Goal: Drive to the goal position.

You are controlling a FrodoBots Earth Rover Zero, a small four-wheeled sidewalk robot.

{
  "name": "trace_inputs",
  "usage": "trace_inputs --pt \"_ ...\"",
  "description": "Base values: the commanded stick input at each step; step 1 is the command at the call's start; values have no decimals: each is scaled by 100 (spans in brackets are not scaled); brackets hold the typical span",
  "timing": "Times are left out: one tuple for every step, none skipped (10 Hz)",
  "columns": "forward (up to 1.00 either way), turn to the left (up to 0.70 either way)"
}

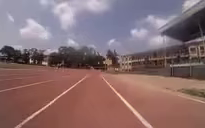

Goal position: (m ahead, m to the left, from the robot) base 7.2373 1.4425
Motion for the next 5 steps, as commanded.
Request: trace_inputs --pt "70 0" --pt "70 0" --pt "70 0" --pt "70 0" --pt "70 0"
